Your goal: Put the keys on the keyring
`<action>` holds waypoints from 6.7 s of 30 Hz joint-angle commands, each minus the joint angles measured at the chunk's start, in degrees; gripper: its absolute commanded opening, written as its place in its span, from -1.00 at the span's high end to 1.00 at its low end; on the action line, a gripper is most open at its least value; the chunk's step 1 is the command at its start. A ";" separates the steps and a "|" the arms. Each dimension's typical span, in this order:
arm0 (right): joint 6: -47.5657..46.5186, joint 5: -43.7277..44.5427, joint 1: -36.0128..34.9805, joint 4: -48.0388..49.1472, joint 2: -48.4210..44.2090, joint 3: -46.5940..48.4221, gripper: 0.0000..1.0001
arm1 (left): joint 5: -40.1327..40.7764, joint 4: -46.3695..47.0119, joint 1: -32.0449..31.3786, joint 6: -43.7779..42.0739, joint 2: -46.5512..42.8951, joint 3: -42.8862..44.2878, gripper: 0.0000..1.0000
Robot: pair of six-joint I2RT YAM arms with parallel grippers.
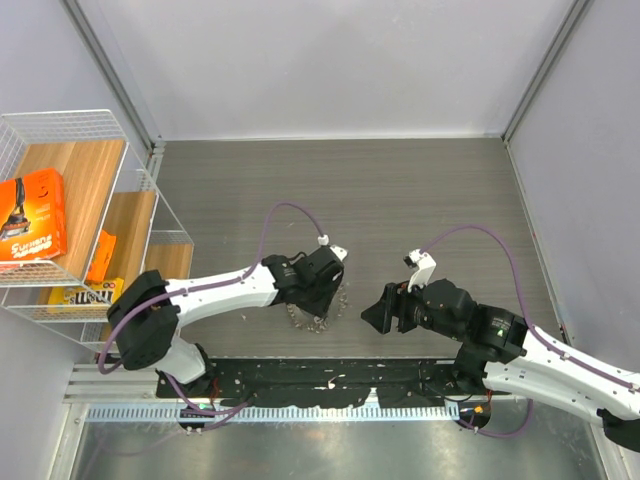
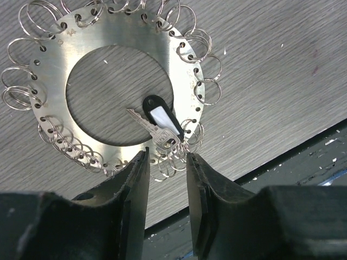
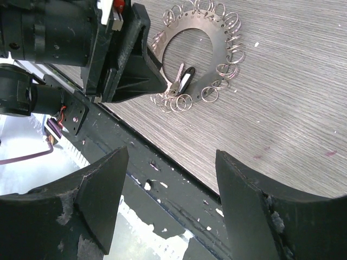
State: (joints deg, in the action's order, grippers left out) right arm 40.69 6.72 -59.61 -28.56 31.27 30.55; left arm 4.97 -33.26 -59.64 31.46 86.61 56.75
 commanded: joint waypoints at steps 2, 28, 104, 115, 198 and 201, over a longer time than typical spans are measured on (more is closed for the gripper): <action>0.36 0.13 0.11 2.63 -0.77 0.83 -0.44 | 0.82 -0.41 -0.39 0.88 3.03 -0.15 0.17; -0.17 -0.66 0.20 3.24 -1.21 0.74 -0.46 | -0.05 -0.14 -0.39 0.27 11.56 5.47 -0.27; -16.70 -14.72 -4.27 3.42 10.65 21.48 -0.40 | -1.28 14.09 -6.28 -5.45 -38.35 -0.77 1.00; -18.18 -5.05 -8.24 3.77 11.62 23.59 -0.40 | -4.09 14.89 -6.37 -5.27 -38.09 1.96 1.00; -41.83 -14.01 -13.60 11.24 14.18 27.64 0.88 | -10.78 17.70 -6.28 2.29 -43.97 4.07 1.00; -41.57 -13.84 -13.60 11.24 11.11 27.02 0.89 | -7.44 18.31 -6.37 2.64 -46.61 2.23 1.00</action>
State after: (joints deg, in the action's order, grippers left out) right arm -0.93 -6.79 -73.01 -19.33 46.87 57.54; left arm -7.25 -19.75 -65.78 33.12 44.27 59.42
